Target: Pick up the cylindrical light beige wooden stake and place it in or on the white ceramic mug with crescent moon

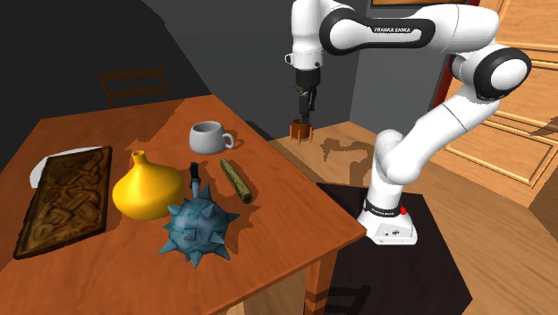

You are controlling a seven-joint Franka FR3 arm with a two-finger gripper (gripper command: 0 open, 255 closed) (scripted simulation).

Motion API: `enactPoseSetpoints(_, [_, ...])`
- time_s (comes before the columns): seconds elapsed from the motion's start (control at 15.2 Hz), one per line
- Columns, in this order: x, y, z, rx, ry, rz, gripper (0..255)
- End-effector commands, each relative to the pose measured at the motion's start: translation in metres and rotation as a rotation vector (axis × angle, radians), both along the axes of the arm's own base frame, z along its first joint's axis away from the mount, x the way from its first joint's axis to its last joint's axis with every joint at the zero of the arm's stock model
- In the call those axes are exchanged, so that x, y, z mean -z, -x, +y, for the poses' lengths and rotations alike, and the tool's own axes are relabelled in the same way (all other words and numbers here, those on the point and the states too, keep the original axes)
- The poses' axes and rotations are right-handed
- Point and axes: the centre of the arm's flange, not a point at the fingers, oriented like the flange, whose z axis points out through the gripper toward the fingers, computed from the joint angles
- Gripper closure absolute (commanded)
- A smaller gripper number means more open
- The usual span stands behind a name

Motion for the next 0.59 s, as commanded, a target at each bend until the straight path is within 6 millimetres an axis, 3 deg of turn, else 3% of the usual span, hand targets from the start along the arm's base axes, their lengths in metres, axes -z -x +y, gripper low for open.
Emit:
enactPoseSetpoints(0.0, [0.0,0.0,0.0,0.0,0.0,0.0,0])
enactPoseSetpoints(0.53, [0.053,-0.055,0.068,0.244,0.004,-0.048,0])
